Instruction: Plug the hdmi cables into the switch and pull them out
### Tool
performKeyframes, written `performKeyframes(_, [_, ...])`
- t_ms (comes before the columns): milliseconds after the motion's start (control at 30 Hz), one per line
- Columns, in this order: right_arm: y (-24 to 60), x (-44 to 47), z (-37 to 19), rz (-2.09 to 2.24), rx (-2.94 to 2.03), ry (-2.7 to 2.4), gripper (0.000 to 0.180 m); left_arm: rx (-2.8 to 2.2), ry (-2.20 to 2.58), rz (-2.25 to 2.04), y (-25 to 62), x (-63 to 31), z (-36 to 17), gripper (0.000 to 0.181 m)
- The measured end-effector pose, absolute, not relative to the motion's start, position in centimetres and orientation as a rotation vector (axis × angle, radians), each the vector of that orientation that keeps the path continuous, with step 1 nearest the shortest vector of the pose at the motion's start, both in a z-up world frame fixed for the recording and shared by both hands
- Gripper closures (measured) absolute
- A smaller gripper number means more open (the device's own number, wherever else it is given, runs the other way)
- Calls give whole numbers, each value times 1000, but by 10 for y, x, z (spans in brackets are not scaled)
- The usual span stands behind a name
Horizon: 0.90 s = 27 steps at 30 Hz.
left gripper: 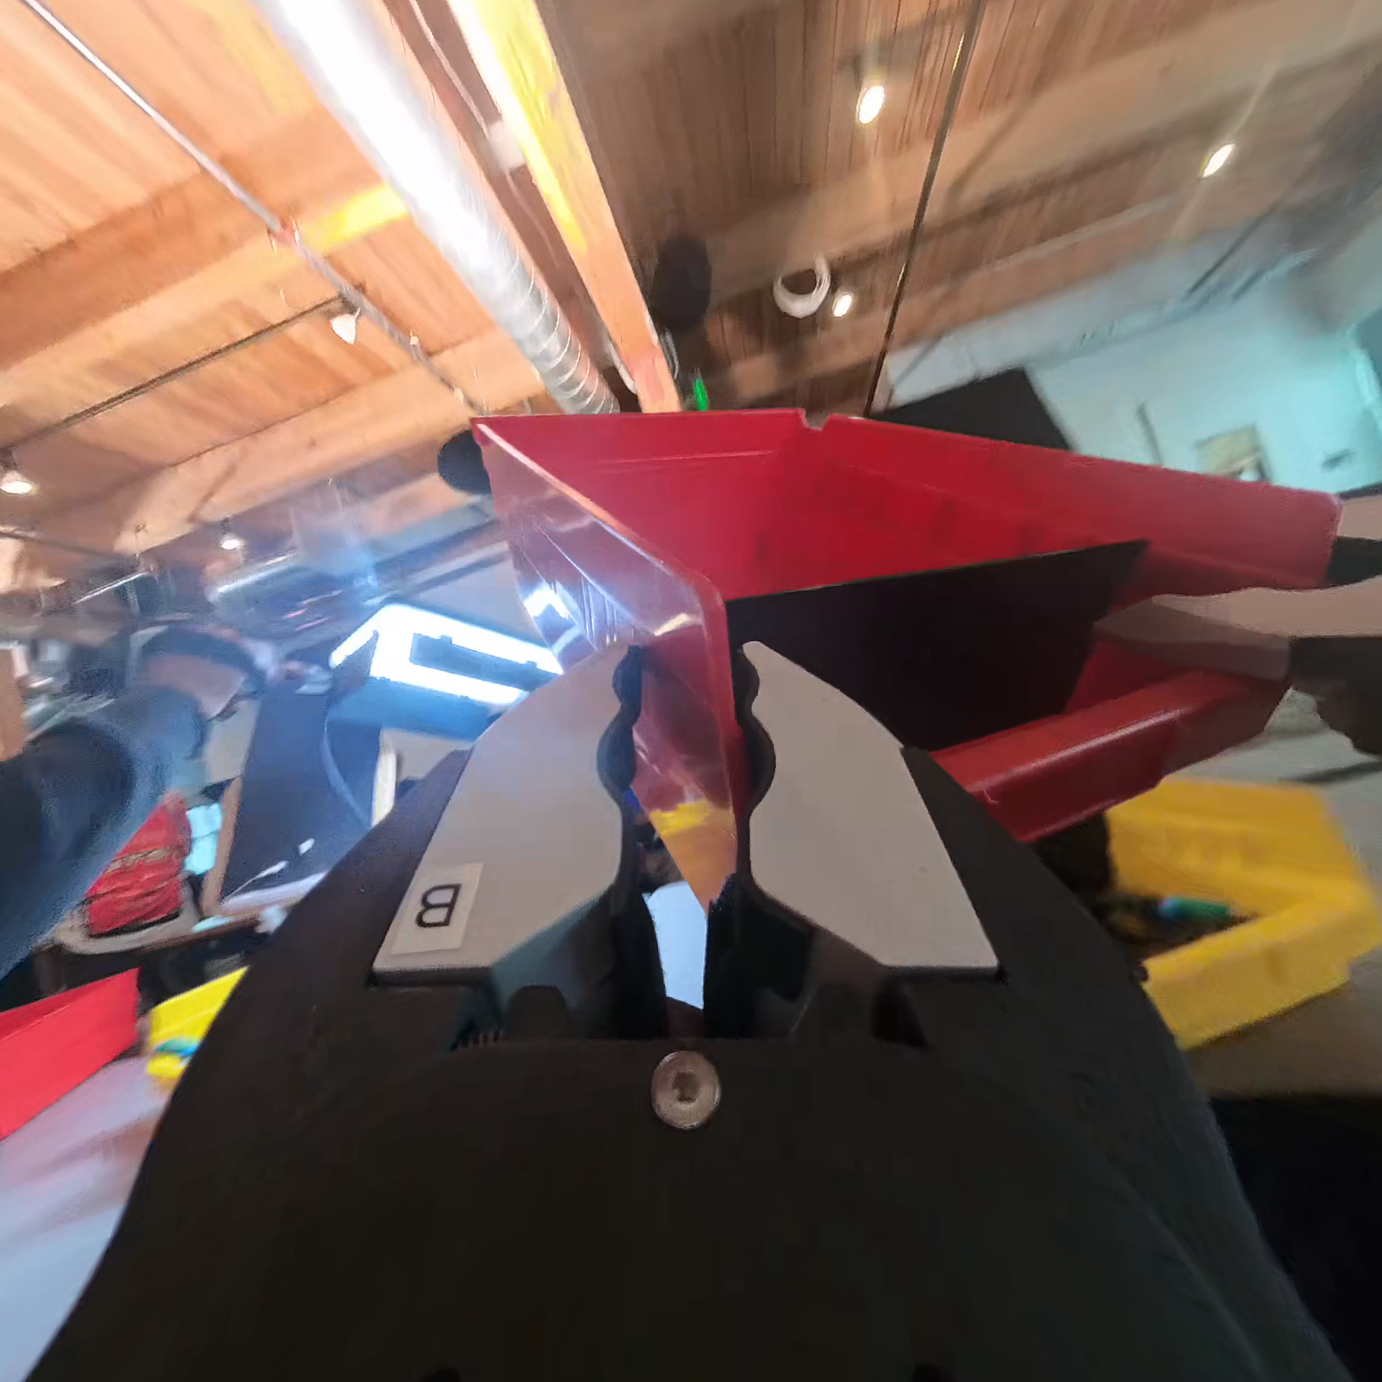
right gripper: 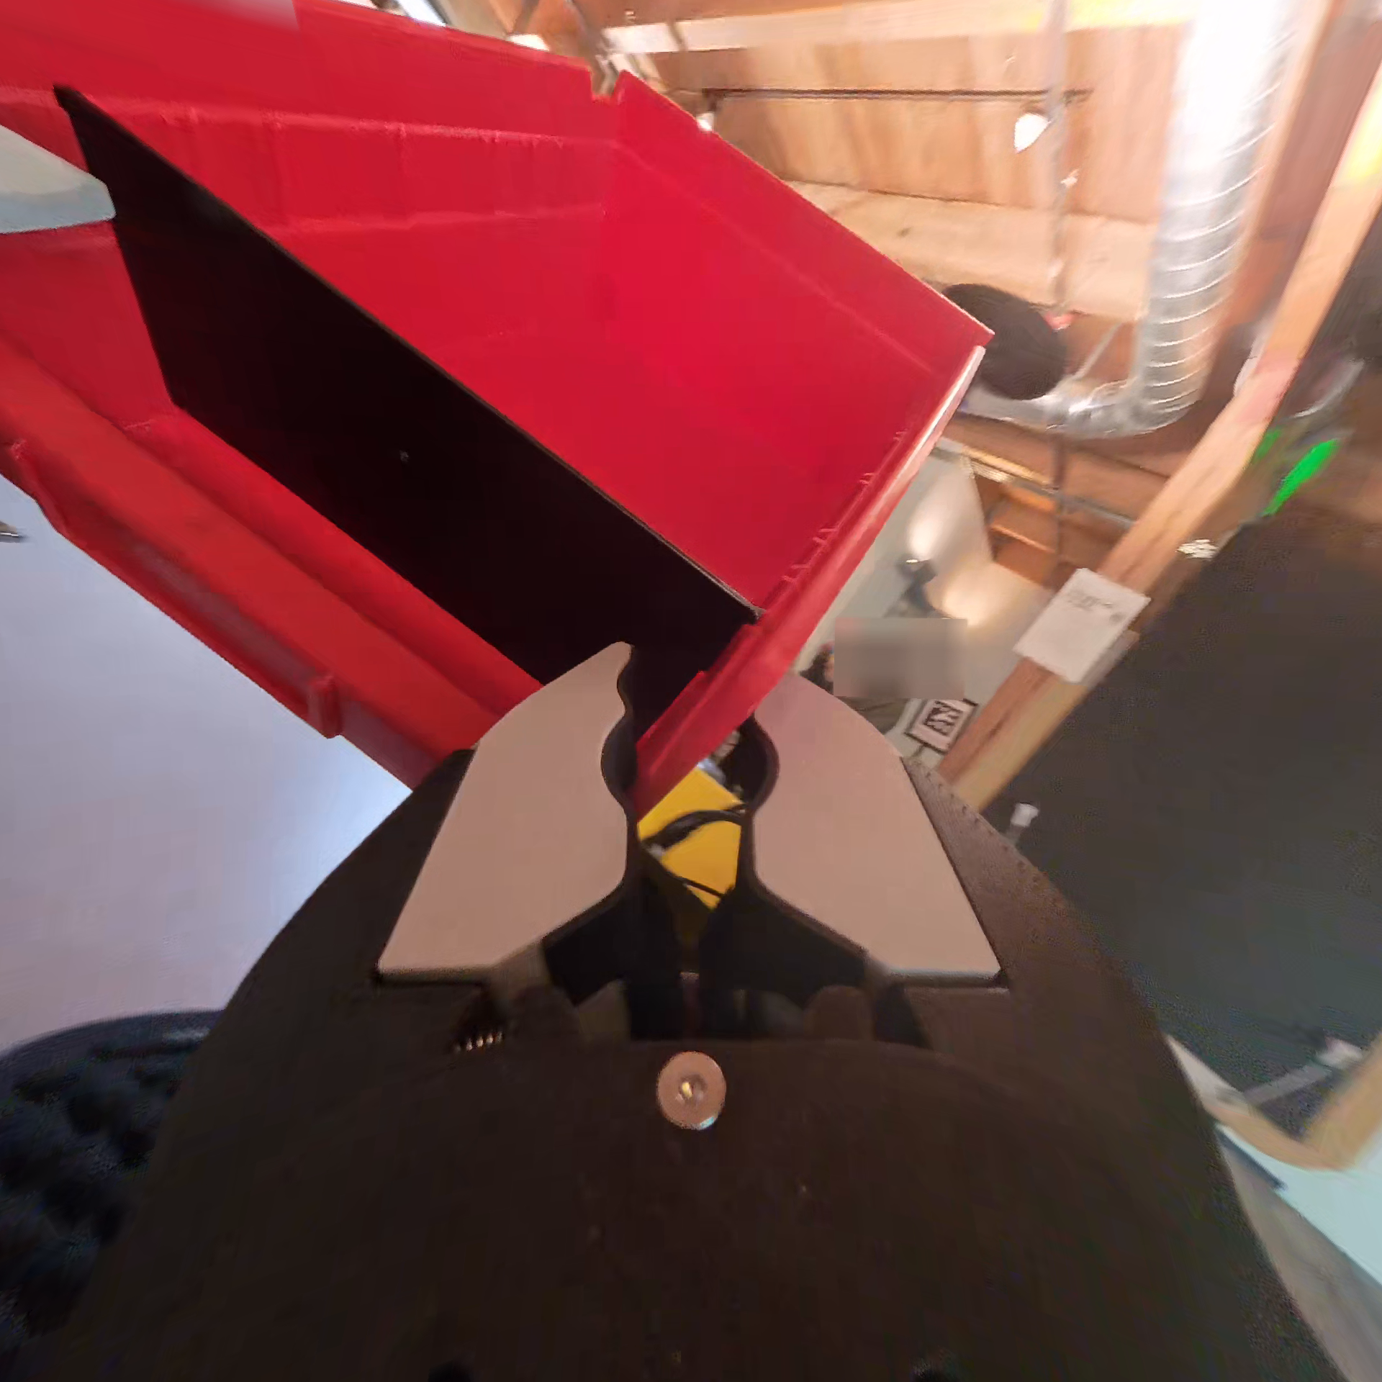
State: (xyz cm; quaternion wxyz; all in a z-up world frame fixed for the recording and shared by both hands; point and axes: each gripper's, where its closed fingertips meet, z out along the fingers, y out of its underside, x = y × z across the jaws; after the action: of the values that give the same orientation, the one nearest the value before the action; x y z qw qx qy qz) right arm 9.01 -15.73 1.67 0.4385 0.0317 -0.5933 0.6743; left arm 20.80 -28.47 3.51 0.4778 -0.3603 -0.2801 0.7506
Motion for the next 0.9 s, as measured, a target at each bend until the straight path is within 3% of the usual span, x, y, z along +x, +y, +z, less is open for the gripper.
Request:
performKeyframes(200, [-21,59,39,1478,-52,-1387,159,-940,-526,1646,-166,154,54,154])
performKeyframes(400, [117,5,16,1325,-289,-1385,161,-1107,-453,1476,-43,70,44,153])
performKeyframes(567, [209,-41,-23,1168,-455,-1449,161,-1347,-432,1395,39,-4,3,150])
performKeyframes(767, [253,-70,-85,934,-574,-1575,159,-1599,-531,1222,74,-61,-80,150])
performKeyframes(900, [244,-80,-116,943,-680,-1743,159,-1624,-628,1045,67,-65,-99,148])
